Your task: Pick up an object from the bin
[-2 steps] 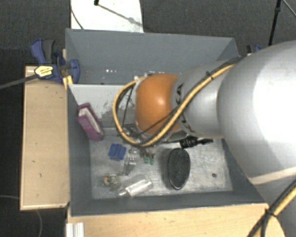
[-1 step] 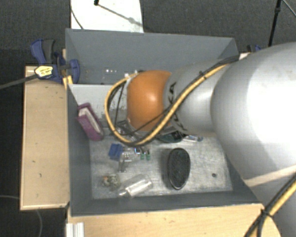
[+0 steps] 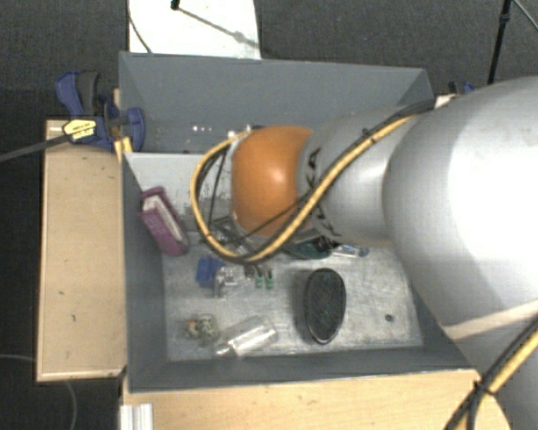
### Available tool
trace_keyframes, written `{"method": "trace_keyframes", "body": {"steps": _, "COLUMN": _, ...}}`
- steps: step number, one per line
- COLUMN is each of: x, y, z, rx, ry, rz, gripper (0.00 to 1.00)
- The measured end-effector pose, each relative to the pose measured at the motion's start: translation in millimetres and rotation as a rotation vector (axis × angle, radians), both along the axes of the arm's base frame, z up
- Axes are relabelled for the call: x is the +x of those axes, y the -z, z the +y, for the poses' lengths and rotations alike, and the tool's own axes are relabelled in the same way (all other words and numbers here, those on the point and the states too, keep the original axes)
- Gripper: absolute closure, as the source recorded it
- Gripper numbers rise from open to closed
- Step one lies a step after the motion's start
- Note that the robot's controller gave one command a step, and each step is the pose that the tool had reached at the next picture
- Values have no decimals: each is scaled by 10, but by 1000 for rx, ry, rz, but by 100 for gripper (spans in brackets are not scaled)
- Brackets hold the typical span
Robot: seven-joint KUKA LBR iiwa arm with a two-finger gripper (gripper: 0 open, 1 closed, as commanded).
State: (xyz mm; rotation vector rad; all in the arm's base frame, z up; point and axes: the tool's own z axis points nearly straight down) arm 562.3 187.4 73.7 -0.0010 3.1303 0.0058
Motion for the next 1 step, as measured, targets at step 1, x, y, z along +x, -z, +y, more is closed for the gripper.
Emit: {"method": "trace_keyframes", "body": {"steps": 1, "x": 110, "y": -1632, "z": 10, "rx": -4, "ry": -324, "rz": 0, "gripper": 100}}
